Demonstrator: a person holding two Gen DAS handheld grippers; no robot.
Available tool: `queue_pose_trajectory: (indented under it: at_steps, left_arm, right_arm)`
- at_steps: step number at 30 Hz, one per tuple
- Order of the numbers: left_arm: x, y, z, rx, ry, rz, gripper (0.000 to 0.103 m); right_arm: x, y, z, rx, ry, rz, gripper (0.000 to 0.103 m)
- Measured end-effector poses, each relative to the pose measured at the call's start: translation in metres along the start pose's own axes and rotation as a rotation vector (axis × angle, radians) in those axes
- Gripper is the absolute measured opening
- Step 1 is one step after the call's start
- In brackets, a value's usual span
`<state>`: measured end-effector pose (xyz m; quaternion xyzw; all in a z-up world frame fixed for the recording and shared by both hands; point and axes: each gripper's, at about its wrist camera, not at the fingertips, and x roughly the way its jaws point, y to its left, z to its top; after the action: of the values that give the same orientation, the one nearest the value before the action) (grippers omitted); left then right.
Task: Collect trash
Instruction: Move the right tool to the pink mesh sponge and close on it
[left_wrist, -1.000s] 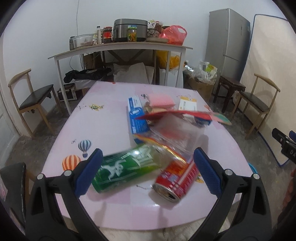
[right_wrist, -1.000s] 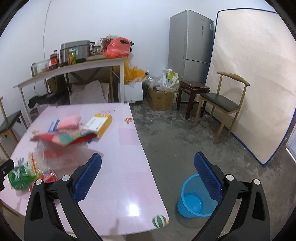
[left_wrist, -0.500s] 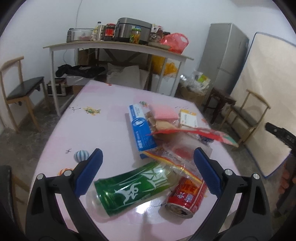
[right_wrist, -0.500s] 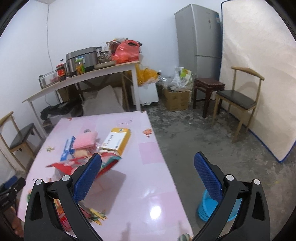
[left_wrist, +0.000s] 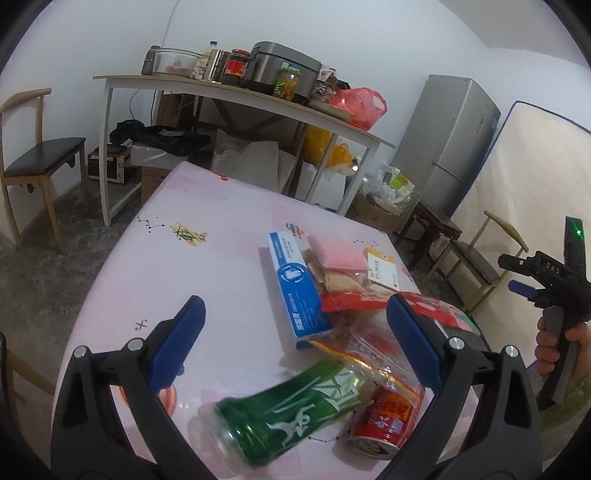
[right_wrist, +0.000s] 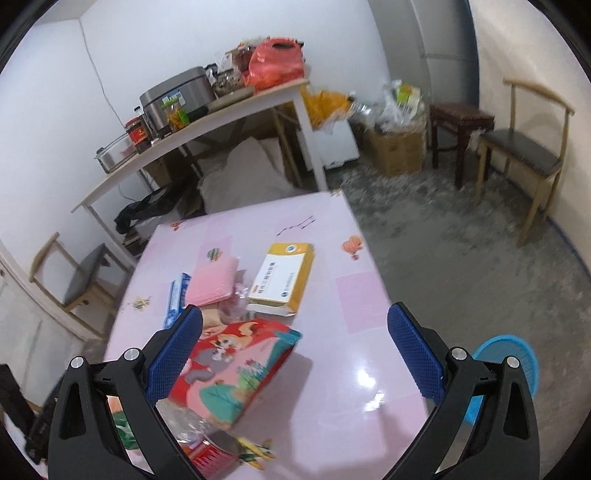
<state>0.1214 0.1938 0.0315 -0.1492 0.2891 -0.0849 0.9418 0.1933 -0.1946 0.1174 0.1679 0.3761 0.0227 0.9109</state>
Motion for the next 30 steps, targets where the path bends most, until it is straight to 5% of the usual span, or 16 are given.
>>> queue_pose_trajectory:
  at_steps: [13, 21, 30]
  left_arm:
    - [0.012, 0.019, 0.042, 0.000, 0.047, -0.004, 0.095]
    - [0.046, 0.038, 0.079, -0.060, 0.176, 0.001, 0.095]
    - [0.077, 0.035, 0.077, -0.062, 0.255, 0.024, 0.095]
  right_arm:
    - [0.037, 0.004, 0.026, 0.021, 0.112, 0.137, 0.098]
    - [0.077, 0.080, 0.070, -0.232, 0.277, 0.243, 0.098]
    - [0.180, 0.155, 0.075, -0.448, 0.505, 0.166, 0.098]
